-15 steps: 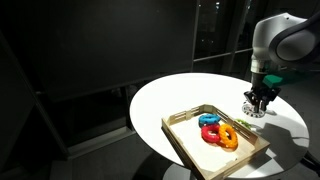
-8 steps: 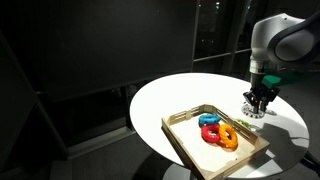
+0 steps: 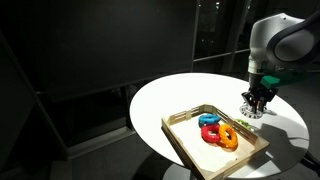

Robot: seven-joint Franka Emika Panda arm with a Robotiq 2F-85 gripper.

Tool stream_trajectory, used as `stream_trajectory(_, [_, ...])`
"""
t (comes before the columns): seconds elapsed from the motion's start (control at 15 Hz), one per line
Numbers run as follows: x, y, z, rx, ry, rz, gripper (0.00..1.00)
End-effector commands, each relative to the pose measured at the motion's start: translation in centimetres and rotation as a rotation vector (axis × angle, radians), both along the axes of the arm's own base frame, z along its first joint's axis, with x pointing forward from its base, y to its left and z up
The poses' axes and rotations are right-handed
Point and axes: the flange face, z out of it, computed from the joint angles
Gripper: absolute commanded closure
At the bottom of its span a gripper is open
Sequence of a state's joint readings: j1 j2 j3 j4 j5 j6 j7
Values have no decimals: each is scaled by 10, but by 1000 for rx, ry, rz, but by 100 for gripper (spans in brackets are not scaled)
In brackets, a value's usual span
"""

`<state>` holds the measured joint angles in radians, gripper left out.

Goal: Pick up the clear ring and put it in the wooden tray

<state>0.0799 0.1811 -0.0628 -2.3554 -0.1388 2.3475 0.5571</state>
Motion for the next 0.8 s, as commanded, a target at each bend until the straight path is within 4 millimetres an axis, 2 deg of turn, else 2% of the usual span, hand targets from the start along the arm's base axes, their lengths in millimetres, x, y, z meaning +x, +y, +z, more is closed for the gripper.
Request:
stream_trajectory(0.0, [14,16,7,3,-35,38,92])
stream_trajectory(0.33, [35,41,6,9,-63,90,92])
stream_trajectory(0.73, [62,75,-5,16,-84,158,92])
